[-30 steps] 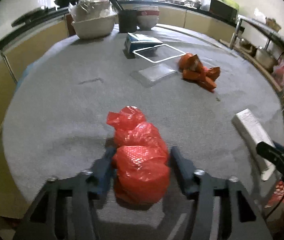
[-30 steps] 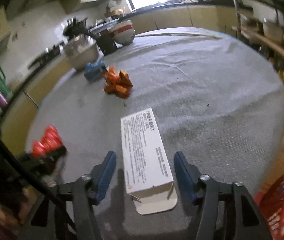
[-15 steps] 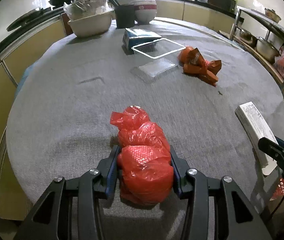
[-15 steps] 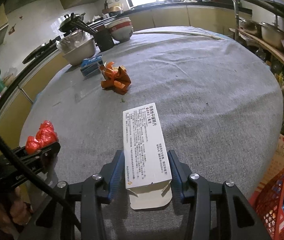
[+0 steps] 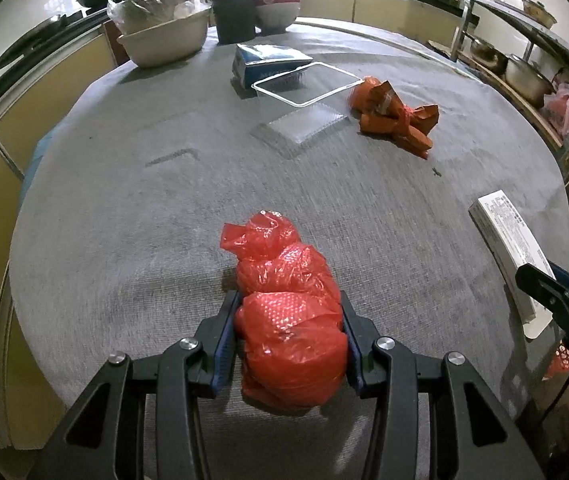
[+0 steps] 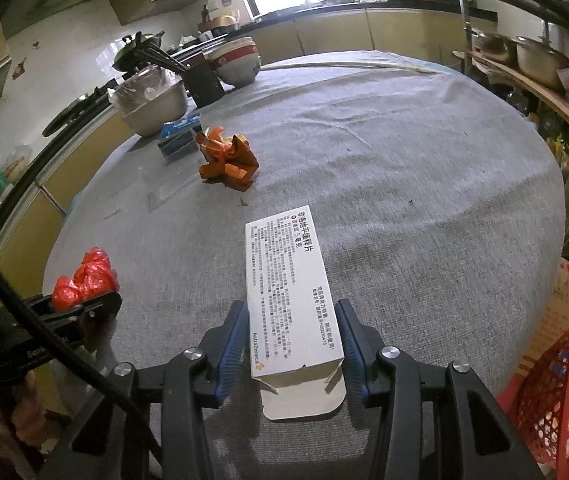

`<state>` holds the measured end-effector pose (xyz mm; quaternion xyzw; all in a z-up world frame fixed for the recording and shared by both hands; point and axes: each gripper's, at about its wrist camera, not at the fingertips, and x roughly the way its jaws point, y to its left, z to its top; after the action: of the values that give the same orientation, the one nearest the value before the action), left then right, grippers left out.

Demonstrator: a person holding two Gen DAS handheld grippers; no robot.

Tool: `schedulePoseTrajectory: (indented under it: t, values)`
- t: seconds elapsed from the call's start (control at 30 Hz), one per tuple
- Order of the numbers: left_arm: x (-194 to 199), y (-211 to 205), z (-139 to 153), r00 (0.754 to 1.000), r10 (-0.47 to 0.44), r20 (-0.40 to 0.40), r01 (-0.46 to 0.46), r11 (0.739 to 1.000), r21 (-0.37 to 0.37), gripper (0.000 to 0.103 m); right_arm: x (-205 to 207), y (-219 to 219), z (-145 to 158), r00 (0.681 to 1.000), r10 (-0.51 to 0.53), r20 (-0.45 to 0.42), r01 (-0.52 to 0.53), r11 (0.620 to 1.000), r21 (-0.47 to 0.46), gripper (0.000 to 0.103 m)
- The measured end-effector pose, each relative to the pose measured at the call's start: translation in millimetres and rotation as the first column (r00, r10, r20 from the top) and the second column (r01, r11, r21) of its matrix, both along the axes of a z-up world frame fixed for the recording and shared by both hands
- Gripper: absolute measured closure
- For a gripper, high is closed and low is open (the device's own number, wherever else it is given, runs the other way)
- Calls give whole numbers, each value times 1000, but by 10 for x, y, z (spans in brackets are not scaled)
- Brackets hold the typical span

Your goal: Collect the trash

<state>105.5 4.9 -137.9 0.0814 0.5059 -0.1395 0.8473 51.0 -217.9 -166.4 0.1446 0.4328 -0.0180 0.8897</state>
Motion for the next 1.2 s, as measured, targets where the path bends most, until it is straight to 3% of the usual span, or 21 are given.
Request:
schedulePoseTrajectory:
  t: [0.53,0.87,1.2]
  values:
    - [163,-102,-12,997,66,-52,-64,998,25,56,6,-133,-2,998,66,2,-66,994,88,54]
    - [243,-150,-17,987,141,-73,-139,990,29,55,54,-158,0,991,131,-15,-129,987,94,54]
    - [336,-140,-25,986,134,-100,-132,991,25,55,67,-111,16,989,142,-40,-139,988,62,54]
